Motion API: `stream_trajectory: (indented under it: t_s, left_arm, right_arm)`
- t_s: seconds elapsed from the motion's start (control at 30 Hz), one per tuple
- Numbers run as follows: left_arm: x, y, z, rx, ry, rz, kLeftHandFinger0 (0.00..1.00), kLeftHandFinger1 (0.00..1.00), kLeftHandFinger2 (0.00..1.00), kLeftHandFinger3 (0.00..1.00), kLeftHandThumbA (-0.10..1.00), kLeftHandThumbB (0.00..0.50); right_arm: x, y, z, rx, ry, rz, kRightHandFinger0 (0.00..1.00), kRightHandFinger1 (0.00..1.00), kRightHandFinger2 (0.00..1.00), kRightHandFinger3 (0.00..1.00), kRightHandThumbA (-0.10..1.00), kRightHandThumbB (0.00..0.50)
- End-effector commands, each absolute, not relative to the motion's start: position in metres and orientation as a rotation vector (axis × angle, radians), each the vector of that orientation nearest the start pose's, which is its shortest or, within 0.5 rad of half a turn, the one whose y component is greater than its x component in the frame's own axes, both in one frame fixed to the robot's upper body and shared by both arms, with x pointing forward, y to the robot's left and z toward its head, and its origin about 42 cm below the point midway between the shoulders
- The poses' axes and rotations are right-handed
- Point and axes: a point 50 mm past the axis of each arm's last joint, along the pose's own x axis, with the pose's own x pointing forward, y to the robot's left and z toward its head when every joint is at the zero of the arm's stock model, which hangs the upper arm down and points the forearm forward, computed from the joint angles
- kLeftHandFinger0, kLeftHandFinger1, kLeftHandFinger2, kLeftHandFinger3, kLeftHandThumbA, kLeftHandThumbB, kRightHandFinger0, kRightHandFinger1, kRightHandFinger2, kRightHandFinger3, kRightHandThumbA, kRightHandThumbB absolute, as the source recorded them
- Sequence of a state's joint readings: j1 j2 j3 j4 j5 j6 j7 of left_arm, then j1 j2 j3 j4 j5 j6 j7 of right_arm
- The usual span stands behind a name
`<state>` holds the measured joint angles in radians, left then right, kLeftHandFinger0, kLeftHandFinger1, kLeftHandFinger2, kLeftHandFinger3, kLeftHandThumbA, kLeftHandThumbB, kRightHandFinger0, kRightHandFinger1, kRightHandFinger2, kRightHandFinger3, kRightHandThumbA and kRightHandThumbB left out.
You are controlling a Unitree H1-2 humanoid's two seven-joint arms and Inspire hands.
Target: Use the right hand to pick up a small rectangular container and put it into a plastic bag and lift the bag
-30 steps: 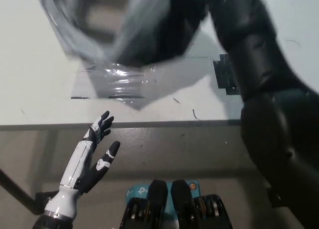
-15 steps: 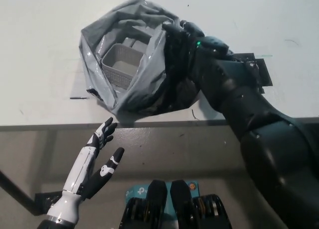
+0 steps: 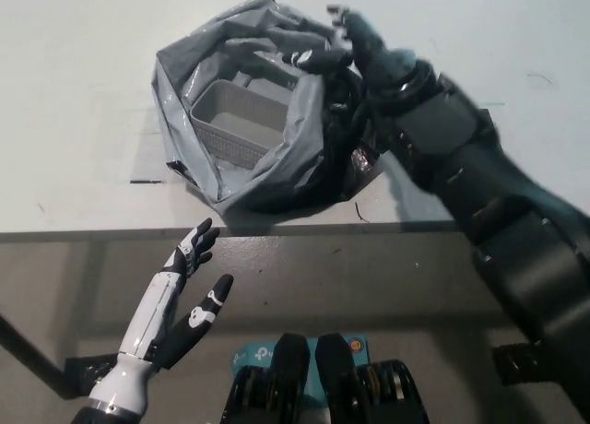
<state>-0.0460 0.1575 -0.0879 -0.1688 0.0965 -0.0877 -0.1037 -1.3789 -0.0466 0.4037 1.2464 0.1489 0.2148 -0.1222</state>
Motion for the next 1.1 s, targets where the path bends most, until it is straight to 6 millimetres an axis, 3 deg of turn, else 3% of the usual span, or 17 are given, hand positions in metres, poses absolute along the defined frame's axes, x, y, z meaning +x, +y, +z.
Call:
stream_trajectory:
  t_s: [0.0, 0.03, 0.13, 0.27, 0.37, 0.43, 0.53, 0.63, 0.7, 0.83, 0.9, 0.97, 1.07]
  left_arm:
    - [0.29, 0.224, 0.169, 0.272, -0.322, -0.231, 1.0, 1.0, 1.0, 1.0, 0.74, 0.114]
    - [0.29, 0.224, 0.169, 0.28, -0.324, -0.232, 1.0, 1.0, 1.0, 1.0, 0.74, 0.107]
    - [0.29, 0.225, 0.17, 0.29, -0.328, -0.236, 1.0, 1.0, 1.0, 1.0, 0.75, 0.095]
    - [0.289, 0.224, 0.169, 0.287, -0.331, -0.241, 1.0, 1.0, 1.0, 1.0, 0.75, 0.086]
    - [0.289, 0.224, 0.169, 0.29, -0.328, -0.241, 1.0, 1.0, 1.0, 1.0, 0.75, 0.092]
    - [0.291, 0.221, 0.17, 0.292, -0.331, -0.236, 1.0, 1.0, 1.0, 1.0, 0.75, 0.116]
    - [0.298, 0.22, 0.176, 0.285, -0.35, -0.23, 1.0, 1.0, 1.0, 1.0, 0.74, 0.105]
    - [0.315, 0.221, 0.191, 0.273, -0.386, -0.217, 1.0, 1.0, 1.0, 1.0, 0.79, 0.137]
    - [0.322, 0.223, 0.199, 0.267, -0.408, -0.213, 1.0, 1.0, 1.0, 1.0, 0.83, 0.137]
    - [0.331, 0.226, 0.21, 0.257, -0.456, -0.202, 1.0, 1.0, 1.0, 1.0, 0.88, 0.11]
    - [0.335, 0.229, 0.215, 0.25, -0.469, -0.193, 1.0, 1.0, 1.0, 1.0, 0.89, 0.116]
    - [0.34, 0.233, 0.22, 0.229, -0.477, -0.185, 1.0, 1.0, 1.0, 1.0, 0.87, 0.124]
    - [0.345, 0.236, 0.227, 0.245, -0.483, -0.166, 1.0, 1.0, 1.0, 1.0, 0.89, 0.129]
  right_arm:
    - [0.578, -0.058, 0.51, -0.689, -0.287, 0.142, 1.0, 1.0, 1.0, 1.0, 0.88, 0.5]
    - [0.573, -0.06, 0.53, -0.742, -0.337, 0.123, 1.0, 1.0, 1.0, 1.0, 0.94, 0.5]
    - [0.563, -0.064, 0.557, -0.768, -0.398, 0.111, 1.0, 1.0, 1.0, 1.0, 0.92, 0.5]
    - [0.552, -0.072, 0.58, -0.78, -0.47, 0.088, 1.0, 1.0, 1.0, 1.0, 0.94, 0.5]
    - [0.544, -0.078, 0.592, -0.752, -0.507, 0.089, 1.0, 1.0, 1.0, 1.0, 0.95, 0.5]
    - [0.531, -0.086, 0.612, -0.683, -0.573, 0.099, 1.0, 1.0, 1.0, 1.0, 0.96, 0.5]
    - [0.511, -0.098, 0.638, -0.616, -0.688, 0.082, 1.0, 1.0, 1.0, 1.0, 1.0, 0.497]
    - [0.469, -0.12, 0.672, -0.579, -0.917, 0.014, 1.0, 1.0, 1.0, 1.0, 1.0, 0.466]
    - [0.436, -0.137, 0.682, -0.593, -1.038, -0.005, 1.0, 1.0, 1.0, 1.0, 1.0, 0.439]
    - [0.367, -0.178, 0.668, -0.678, -1.209, -0.018, 1.0, 1.0, 1.0, 1.0, 1.0, 0.415]
    - [0.338, -0.196, 0.654, -0.688, -1.258, -0.017, 1.0, 1.0, 1.0, 1.0, 1.0, 0.434]
    - [0.297, -0.226, 0.62, -0.693, -1.325, -0.023, 1.0, 1.0, 1.0, 1.0, 1.0, 0.431]
    - [0.265, -0.238, 0.59, -0.653, -1.365, -0.047, 1.0, 1.0, 1.0, 1.0, 1.0, 0.443]
